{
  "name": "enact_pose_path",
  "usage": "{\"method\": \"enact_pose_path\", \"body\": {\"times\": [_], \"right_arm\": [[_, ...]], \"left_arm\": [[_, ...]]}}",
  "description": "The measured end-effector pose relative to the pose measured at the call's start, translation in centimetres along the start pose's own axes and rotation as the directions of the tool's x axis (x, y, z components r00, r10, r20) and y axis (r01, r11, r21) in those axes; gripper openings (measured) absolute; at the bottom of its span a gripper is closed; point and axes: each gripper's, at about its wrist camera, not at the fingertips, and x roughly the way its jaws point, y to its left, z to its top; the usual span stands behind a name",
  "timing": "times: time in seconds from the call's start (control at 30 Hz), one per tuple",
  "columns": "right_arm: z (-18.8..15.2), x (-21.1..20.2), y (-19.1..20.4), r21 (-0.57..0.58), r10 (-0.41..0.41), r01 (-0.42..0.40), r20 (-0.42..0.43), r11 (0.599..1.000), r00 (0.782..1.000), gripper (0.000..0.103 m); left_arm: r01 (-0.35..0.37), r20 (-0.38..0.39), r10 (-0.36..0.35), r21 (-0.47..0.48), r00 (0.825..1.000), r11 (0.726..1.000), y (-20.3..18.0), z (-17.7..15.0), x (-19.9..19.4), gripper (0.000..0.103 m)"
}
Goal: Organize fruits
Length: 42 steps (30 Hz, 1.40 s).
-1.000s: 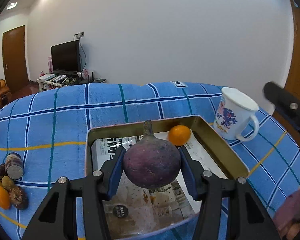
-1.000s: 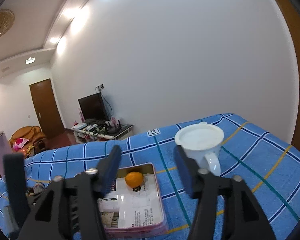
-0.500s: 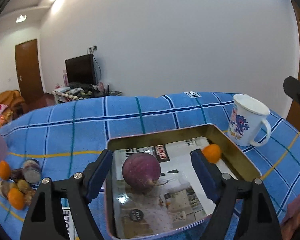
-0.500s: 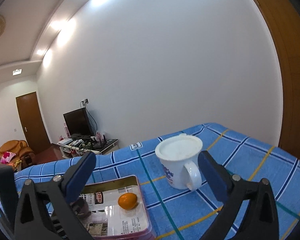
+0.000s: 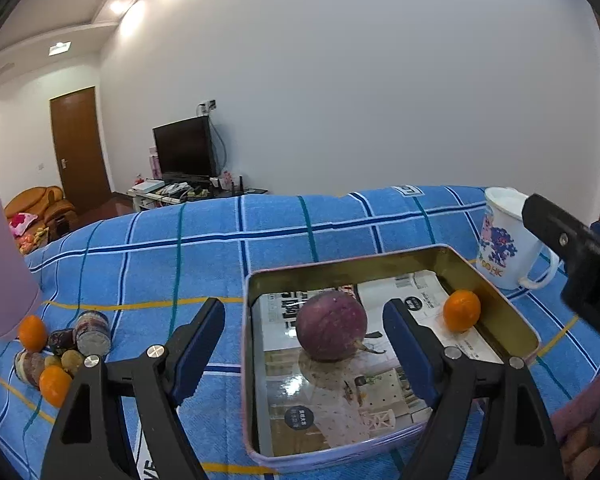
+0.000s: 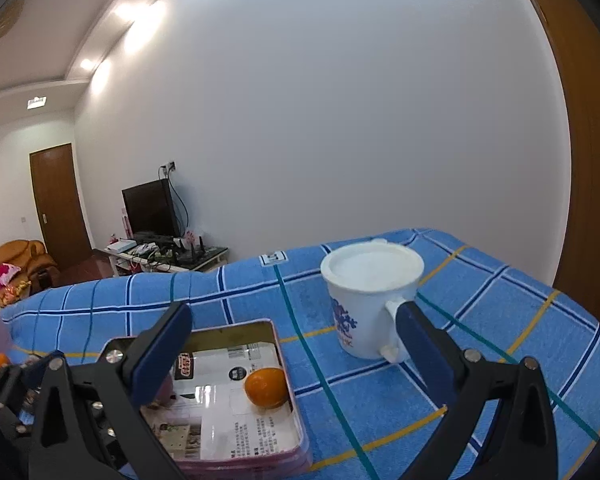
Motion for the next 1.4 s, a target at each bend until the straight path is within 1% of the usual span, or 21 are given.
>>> {"method": "enact_pose_path", "body": {"times": [0.07, 0.13, 0.23, 0.33, 0.37, 0.47, 0.57, 0.8, 1.0, 1.23, 1.33, 1.4], "right_arm": [[-0.3, -0.2, 0.3, -0.024, 0.002, -0.001, 0.046, 1.000, 0.999, 0.103], [-0.7, -0.5, 0.9, -0.067, 0.033, -0.028, 0.074, 0.997, 0.997, 0.103], [-1.0, 0.0, 1.5, -0.093, 0.118, -0.113, 0.045, 0.989, 0.992, 0.103], [-1.0, 0.4, 2.1, -0.117, 0.133, -0.130, 0.021, 0.985, 0.991, 0.103], [-1.0, 0.3, 2.1, -0.116, 0.132, -0.128, 0.023, 0.985, 0.991, 0.103], [-1.0, 0.1, 1.4, -0.088, 0.114, -0.110, 0.043, 0.990, 0.993, 0.103], [-1.0, 0.2, 1.0, -0.066, 0.103, -0.100, 0.042, 0.993, 0.994, 0.103], [-1.1, -0.4, 0.9, -0.067, 0.085, -0.081, 0.055, 0.994, 0.995, 0.103], [-1.0, -0.7, 0.9, -0.058, 0.065, -0.062, 0.058, 0.996, 0.996, 0.103], [-1.4, -0.7, -0.5, 0.050, 0.048, -0.049, 0.012, 0.998, 0.999, 0.103], [-1.6, -0.6, -0.8, 0.095, 0.036, -0.033, -0.031, 0.995, 0.999, 0.103], [-1.8, -0.5, -0.9, 0.111, 0.057, -0.051, -0.058, 0.993, 0.997, 0.103]], "left_arm": [[-0.010, 0.011, 0.010, -0.018, 1.000, 1.000, 0.4, -0.1, -0.2, 0.082], [-0.031, 0.029, 0.032, -0.043, 0.999, 0.999, 0.8, -0.1, -0.5, 0.082], [-0.053, 0.057, 0.058, -0.085, 0.997, 0.995, 1.6, -0.2, -1.1, 0.083], [-0.073, 0.058, 0.079, -0.105, 0.995, 0.992, 2.2, -0.2, -1.1, 0.085], [-0.074, 0.057, 0.081, -0.113, 0.995, 0.991, 2.4, -0.2, -1.1, 0.087], [-0.084, 0.062, 0.093, -0.133, 0.994, 0.988, 3.0, -0.3, -1.2, 0.087], [-0.082, 0.055, 0.090, -0.132, 0.994, 0.988, 3.3, -0.4, -1.2, 0.087], [-0.075, 0.054, 0.083, -0.124, 0.995, 0.989, 3.6, -0.7, -1.4, 0.087], [-0.094, 0.064, 0.103, -0.136, 0.993, 0.986, 4.5, -1.1, -2.0, 0.087], [-0.117, 0.083, 0.129, -0.143, 0.988, 0.983, 5.6, -1.6, -3.0, 0.087], [-0.124, 0.080, 0.137, -0.146, 0.987, 0.982, 6.1, -1.8, -3.3, 0.087], [-0.127, 0.076, 0.140, -0.148, 0.987, 0.981, 6.5, -1.9, -3.5, 0.087]]}}
